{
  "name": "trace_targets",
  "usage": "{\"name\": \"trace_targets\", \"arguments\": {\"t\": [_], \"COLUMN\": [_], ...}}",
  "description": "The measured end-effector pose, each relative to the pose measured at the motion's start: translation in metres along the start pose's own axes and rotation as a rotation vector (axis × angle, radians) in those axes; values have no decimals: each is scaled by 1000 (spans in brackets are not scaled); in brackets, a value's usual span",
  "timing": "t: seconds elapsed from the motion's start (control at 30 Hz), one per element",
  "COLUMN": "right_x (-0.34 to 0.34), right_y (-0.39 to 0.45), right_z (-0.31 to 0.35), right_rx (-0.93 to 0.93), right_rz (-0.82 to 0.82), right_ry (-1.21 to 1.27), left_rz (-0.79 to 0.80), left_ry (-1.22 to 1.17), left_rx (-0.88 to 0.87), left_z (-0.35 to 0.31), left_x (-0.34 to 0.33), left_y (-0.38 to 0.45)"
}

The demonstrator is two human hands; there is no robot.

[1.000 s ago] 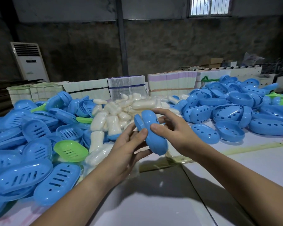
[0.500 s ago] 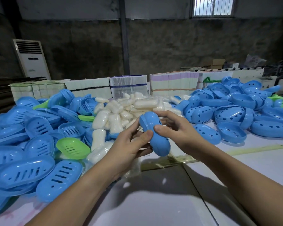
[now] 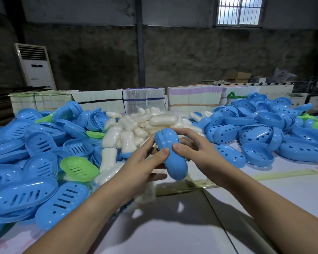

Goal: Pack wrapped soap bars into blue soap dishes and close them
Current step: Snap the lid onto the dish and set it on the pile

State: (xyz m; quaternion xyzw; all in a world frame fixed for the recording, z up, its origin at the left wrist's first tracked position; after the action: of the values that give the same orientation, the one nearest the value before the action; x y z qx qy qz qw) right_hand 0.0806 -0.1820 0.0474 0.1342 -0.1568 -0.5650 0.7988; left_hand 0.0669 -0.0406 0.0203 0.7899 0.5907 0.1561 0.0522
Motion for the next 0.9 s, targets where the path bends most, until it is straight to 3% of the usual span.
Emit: {"name": "trace_targets", "arguments": {"t": [0.17,0.47,0.9], "right_x": [4,4,1], "right_y": [1,5,1], "right_z": [0,-8,1], "right_rx": [-19,-44,-10], "right_rz": [0,-35,-10], "right_ry": [40,49,13], "left_rz": [91,83,119], "left_ry": [-97,-199,-174], "left_rx": [11,-29,7], "left_z": [3,1,1], "left_x": [-7,-5,-5], "left_y": [0,0,-1]}}
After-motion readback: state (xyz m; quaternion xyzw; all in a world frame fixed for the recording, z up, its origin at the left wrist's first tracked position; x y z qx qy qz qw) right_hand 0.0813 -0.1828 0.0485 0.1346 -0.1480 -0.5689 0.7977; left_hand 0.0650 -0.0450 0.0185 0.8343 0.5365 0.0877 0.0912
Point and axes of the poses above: each hand's wrist, its own y-axis towards the middle knuckle, its own x-axis out of the back of the hand, z = x × y, the point moved 7 cm from there along y, towards the middle knuckle, and after that the axes turned 10 degrees about y, right-handed, at the moved point
